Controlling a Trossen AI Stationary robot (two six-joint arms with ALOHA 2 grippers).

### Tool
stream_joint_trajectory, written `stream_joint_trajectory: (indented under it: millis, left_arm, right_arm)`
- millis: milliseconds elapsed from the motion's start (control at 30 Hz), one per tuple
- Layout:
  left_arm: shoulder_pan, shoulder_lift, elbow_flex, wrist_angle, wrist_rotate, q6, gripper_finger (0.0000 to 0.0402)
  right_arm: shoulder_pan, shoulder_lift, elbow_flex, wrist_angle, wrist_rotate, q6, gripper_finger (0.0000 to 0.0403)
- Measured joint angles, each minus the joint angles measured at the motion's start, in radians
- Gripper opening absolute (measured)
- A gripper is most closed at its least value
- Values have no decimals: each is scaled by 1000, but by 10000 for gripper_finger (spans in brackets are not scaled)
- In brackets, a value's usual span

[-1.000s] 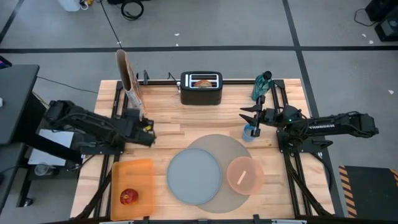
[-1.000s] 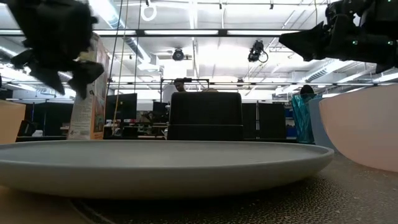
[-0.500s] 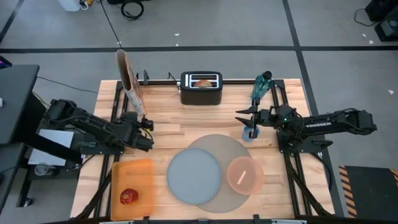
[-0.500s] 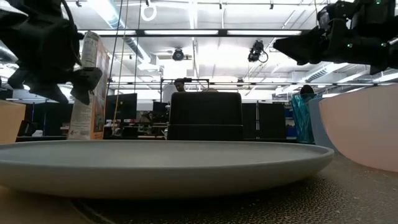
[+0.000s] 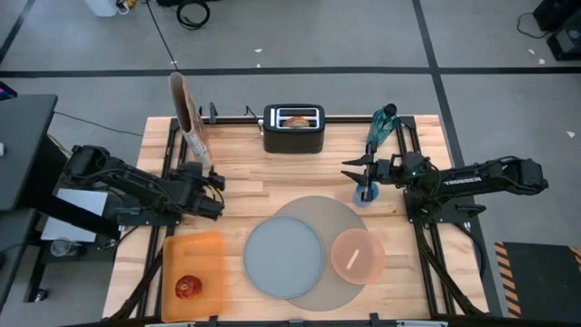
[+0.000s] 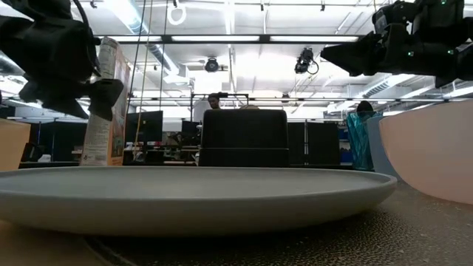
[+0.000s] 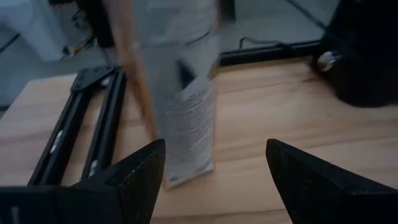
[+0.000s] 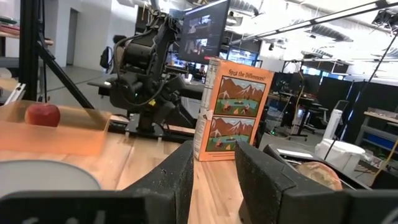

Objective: Arrange a breakfast setting
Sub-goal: Pour cereal into the orange bowl

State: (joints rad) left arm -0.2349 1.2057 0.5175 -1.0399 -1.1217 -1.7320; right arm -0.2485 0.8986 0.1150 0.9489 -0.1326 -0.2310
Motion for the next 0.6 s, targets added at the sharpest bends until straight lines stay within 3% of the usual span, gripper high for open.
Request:
stream_joint_trajectory:
  millis: [433, 600]
  left_arm:
    - [125, 39, -1, 91, -135, 86, 288]
    - [160, 64, -1, 94, -116, 94, 288]
  right_arm:
    - [0, 24, 0, 0, -27, -8, 124]
    - [0, 35, 0, -3, -27, -8, 124]
